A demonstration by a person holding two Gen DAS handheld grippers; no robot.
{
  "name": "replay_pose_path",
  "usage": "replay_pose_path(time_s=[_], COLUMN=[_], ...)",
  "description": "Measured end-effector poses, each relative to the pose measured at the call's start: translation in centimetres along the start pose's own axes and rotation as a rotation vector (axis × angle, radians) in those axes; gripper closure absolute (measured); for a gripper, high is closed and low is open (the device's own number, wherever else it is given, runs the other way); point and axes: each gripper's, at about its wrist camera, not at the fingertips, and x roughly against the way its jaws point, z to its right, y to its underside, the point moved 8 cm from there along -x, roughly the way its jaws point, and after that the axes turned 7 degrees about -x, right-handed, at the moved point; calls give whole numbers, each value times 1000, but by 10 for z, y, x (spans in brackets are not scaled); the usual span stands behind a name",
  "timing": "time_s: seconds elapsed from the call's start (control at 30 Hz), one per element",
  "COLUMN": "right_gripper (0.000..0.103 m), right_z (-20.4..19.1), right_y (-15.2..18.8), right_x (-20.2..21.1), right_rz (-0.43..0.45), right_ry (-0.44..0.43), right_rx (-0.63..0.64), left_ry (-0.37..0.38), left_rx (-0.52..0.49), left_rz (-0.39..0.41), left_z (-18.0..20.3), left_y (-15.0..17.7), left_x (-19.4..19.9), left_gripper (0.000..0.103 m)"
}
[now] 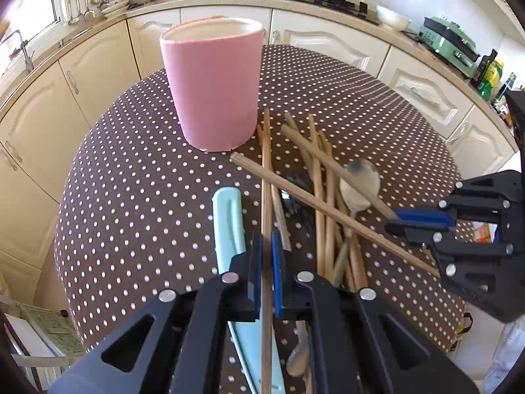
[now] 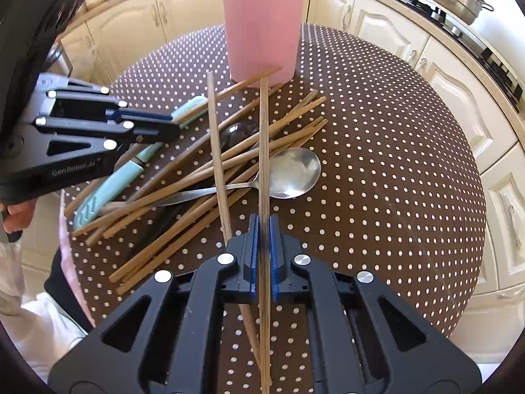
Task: Organize utensils
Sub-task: 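Lift the held chopsticks upright over the pink cup with both tools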
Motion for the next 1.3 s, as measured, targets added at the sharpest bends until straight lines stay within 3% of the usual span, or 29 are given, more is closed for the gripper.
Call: replay_pose_path(time_s=[0.2,0.43,0.73,1.03,1.3], right_gripper=[96,96,96,96,96], right_z=[-5,1,-6,-17,-12], right_y=[-10,-31,-62,-112,-172], right_x=[30,41,51,97,122], right_rz=[113,211,348,555,703], right_ry=[-29,-34,-41,-115,-173], right_rx=[-55,-105,-149,-182,-208], left_ry=[-22,-135,-249,-223,-118], left_rx=[46,92,132,172,190], left_rz=[132,206,448,626,805], left_z=[-4,-19,-26,-42,-52], left_y=[5,-14,-34,-68,-113], left_x=[42,65,123,166,192], left_gripper=[97,97,97,97,97])
